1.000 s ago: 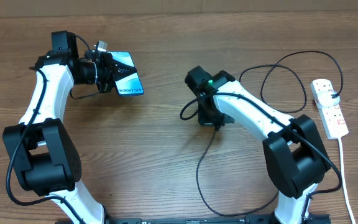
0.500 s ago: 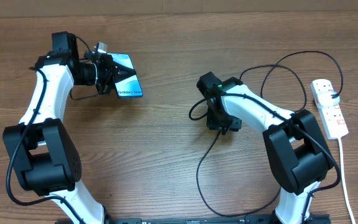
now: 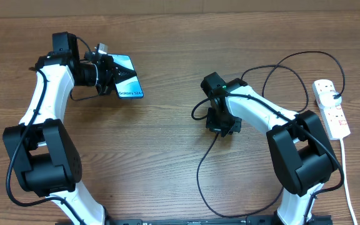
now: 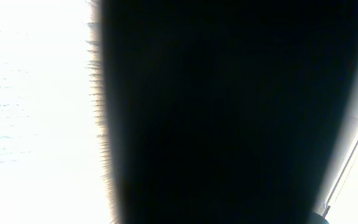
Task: Plug charger to phone and switch on socket
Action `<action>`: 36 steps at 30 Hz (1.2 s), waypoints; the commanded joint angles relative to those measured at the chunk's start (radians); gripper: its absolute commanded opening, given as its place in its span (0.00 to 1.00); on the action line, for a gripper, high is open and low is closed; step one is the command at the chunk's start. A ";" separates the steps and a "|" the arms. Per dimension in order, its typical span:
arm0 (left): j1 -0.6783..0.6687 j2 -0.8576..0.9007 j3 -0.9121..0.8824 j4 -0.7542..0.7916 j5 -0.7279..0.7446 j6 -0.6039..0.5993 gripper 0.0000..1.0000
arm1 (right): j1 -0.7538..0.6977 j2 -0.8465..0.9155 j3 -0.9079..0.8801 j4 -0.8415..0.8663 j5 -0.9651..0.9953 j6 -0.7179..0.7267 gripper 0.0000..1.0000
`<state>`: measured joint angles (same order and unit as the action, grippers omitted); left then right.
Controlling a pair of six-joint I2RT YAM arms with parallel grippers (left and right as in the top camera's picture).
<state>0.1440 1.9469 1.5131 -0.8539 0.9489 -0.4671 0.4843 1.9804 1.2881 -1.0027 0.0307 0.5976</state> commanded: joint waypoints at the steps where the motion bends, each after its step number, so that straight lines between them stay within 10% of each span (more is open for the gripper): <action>1: 0.001 -0.019 0.008 -0.002 0.019 0.023 0.04 | -0.002 0.013 -0.032 0.002 0.023 0.031 0.21; 7: 0.001 -0.019 0.008 -0.002 0.022 0.023 0.04 | -0.002 0.013 -0.032 0.005 0.019 0.031 0.05; 19: 0.002 -0.019 0.008 0.068 0.335 0.096 0.04 | -0.019 0.013 -0.032 0.078 -0.065 -0.082 0.04; 28: 0.002 -0.019 0.008 0.148 0.558 0.097 0.04 | -0.030 -0.151 -0.031 0.247 -0.782 -0.447 0.04; 36: -0.003 -0.019 0.008 0.146 0.618 0.097 0.04 | -0.028 -0.240 -0.031 0.398 -1.061 -0.404 0.04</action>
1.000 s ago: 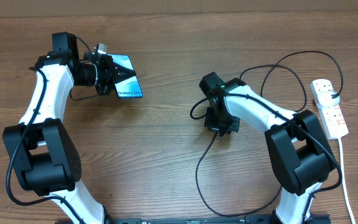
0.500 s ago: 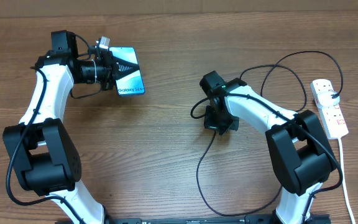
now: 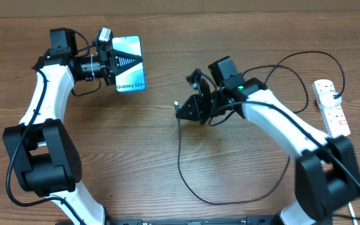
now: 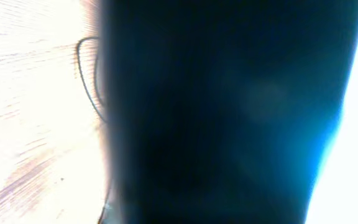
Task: Plug charger to phone and switch on socket
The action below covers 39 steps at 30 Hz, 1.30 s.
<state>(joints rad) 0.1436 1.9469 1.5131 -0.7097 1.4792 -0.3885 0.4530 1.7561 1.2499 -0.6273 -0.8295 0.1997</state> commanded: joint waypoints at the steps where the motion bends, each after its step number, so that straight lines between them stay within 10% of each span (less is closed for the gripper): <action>1: -0.002 -0.019 0.008 0.000 0.082 0.018 0.05 | 0.005 -0.015 0.007 0.035 -0.229 0.006 0.04; 15: -0.053 -0.019 0.008 0.037 0.034 -0.047 0.04 | 0.119 -0.015 0.007 0.374 -0.272 0.327 0.04; 39: -0.110 -0.019 0.008 0.060 -0.002 -0.052 0.04 | 0.175 -0.015 0.007 0.422 -0.061 0.360 0.04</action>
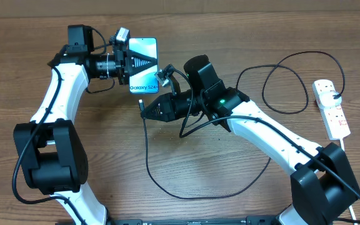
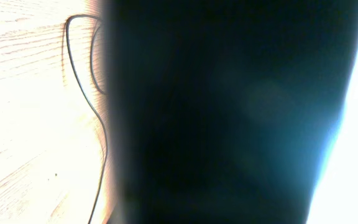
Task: Plug charger to phone and switch on socket
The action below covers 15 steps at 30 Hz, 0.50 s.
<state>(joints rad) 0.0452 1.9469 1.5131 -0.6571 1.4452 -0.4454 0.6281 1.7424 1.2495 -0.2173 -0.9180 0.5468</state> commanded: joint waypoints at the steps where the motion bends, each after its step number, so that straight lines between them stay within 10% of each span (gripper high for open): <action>1: -0.011 -0.019 0.008 0.013 0.033 0.005 0.04 | -0.002 -0.002 0.008 0.016 0.027 0.026 0.04; 15: -0.011 -0.019 0.008 0.139 0.083 0.003 0.04 | -0.041 -0.002 0.009 0.048 -0.033 0.037 0.04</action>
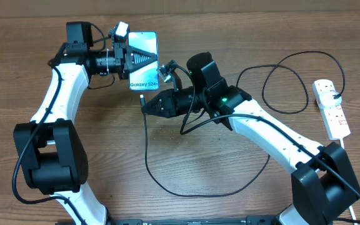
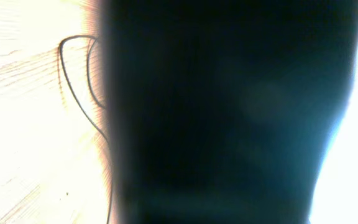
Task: Plug charger to phone and switch on socket
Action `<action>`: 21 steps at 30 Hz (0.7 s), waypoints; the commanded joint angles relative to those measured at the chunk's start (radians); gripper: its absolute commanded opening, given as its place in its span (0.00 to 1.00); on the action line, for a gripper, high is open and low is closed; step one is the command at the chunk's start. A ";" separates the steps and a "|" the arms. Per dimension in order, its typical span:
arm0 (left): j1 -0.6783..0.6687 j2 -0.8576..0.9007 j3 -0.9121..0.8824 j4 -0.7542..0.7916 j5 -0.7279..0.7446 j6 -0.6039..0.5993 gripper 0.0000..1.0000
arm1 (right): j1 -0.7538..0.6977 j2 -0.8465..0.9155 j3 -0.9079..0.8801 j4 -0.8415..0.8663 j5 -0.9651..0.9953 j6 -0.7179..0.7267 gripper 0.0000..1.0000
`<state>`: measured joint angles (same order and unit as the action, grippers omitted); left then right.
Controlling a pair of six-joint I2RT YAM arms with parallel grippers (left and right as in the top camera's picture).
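A phone [image 1: 145,44] with a lit blue screen is held off the table at the upper left, my left gripper [image 1: 136,60] shut on it. In the left wrist view the phone [image 2: 229,112] fills most of the frame as a dark slab. My right gripper [image 1: 149,105] points left just below the phone's lower edge, shut on the charger plug [image 1: 142,99]. The plug tip sits close under that edge; whether they touch cannot be told. The black cable [image 1: 167,187] hangs from the plug and loops across the table. The white socket strip [image 1: 331,109] lies at the far right.
The wooden table [image 1: 74,187] carries the cable's wide loop in front of the right arm and a second loop [image 1: 292,59] at the back right, leading to the socket strip. The cable [image 2: 73,81] also shows left of the phone in the left wrist view.
The phone has shifted slightly up and to the right in my left gripper. My right gripper with the plug has edged a little closer under the phone's lower edge.
My left gripper held the phone at the far left while my right gripper was down on the cable at mid-table. Then the right gripper was raised with the plug end. Both arms then stood close together, and the plug is now just under the phone's lower edge.
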<state>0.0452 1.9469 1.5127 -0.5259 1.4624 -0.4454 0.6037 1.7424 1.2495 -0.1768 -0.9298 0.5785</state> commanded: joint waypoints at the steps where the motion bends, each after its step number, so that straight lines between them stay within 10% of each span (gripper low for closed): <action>1: -0.011 -0.019 0.008 0.008 0.078 0.003 0.04 | -0.021 -0.002 0.009 0.008 -0.022 0.006 0.04; 21: -0.013 -0.019 0.008 0.006 0.016 0.003 0.04 | -0.035 -0.002 0.009 0.011 -0.022 0.024 0.04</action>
<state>0.0452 1.9469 1.5127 -0.5255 1.4761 -0.4454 0.5694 1.7424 1.2495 -0.1757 -0.9386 0.6018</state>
